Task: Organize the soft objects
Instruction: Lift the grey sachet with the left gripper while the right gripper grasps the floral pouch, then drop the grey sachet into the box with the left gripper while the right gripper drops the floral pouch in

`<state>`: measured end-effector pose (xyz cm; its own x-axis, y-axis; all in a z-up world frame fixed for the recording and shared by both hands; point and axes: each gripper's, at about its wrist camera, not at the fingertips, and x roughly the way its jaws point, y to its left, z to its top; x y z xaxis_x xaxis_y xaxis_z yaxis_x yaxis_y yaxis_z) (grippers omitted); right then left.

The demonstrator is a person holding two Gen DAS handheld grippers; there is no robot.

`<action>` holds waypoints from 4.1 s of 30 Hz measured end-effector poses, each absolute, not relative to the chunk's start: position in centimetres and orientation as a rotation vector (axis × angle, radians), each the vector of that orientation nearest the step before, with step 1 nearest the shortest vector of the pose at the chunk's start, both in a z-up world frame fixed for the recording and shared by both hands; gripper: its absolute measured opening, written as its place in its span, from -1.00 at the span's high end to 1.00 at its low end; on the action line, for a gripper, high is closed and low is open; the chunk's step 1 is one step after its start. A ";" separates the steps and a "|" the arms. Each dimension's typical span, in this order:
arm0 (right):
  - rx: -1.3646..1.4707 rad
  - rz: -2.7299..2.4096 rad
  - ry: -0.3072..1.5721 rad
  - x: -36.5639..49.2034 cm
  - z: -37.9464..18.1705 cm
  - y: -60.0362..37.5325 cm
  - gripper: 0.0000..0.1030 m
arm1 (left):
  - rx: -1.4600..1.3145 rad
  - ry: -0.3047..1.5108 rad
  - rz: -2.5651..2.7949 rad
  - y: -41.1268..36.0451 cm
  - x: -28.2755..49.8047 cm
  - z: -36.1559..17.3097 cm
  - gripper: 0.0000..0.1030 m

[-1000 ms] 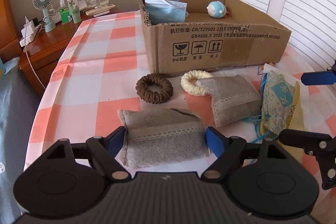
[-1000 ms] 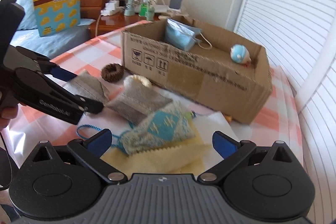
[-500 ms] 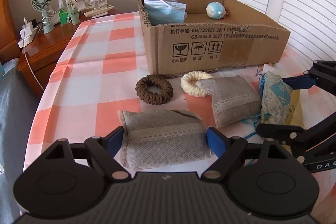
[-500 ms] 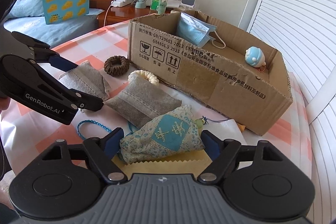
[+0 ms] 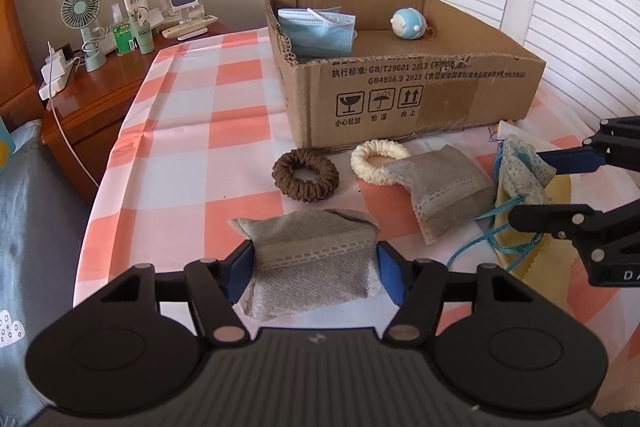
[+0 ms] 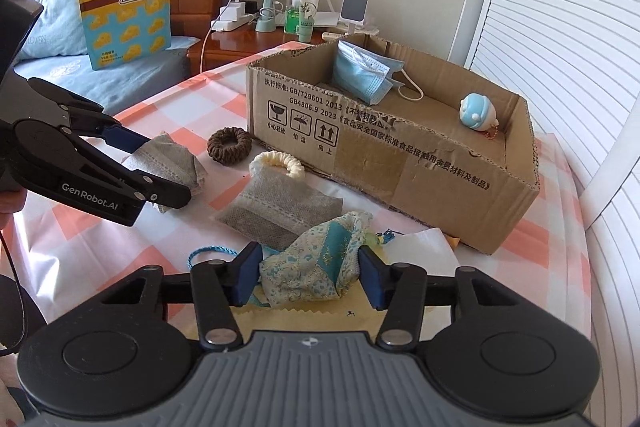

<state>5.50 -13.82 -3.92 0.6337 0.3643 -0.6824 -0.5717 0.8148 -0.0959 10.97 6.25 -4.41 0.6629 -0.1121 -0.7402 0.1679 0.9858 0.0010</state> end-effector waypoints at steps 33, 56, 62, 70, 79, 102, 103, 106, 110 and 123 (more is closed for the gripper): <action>-0.238 0.557 0.598 5.8 2.4 -17.8 -0.46 | 0.179 0.679 -0.360 4.0 11.7 5.6 -0.24; -0.224 0.510 0.775 9.0 -5.8 -18.1 -0.34 | 0.202 0.757 -0.372 4.2 13.2 3.5 -0.24; -0.231 0.503 0.755 8.6 -4.4 -18.4 0.00 | 0.211 0.757 -0.384 4.0 13.2 3.5 -0.24; -0.236 0.482 0.775 9.1 -5.2 -18.5 -0.32 | 0.214 0.753 -0.388 3.9 12.8 3.6 -0.24; -0.114 0.504 0.796 10.5 -6.5 -19.9 -0.59 | 0.221 0.767 -0.386 3.8 12.6 3.4 -0.24; -0.126 0.448 0.776 8.3 -3.5 -20.8 0.30 | 0.244 0.760 -0.412 2.9 12.3 3.5 -0.24; -0.124 0.448 0.784 8.2 -3.7 -20.7 0.30 | 0.244 0.761 -0.410 2.9 12.3 3.5 -0.24; -0.152 0.414 0.794 8.3 -4.4 -20.2 0.31 | 0.240 0.764 -0.406 3.0 12.5 3.4 -0.24; -0.155 0.389 0.804 9.0 -4.9 -19.8 0.44 | 0.239 0.770 -0.407 2.9 12.5 3.3 -0.24; -0.269 0.388 0.673 6.5 0.1 -19.4 0.57 | 0.274 0.756 -0.421 2.6 12.6 3.9 -0.24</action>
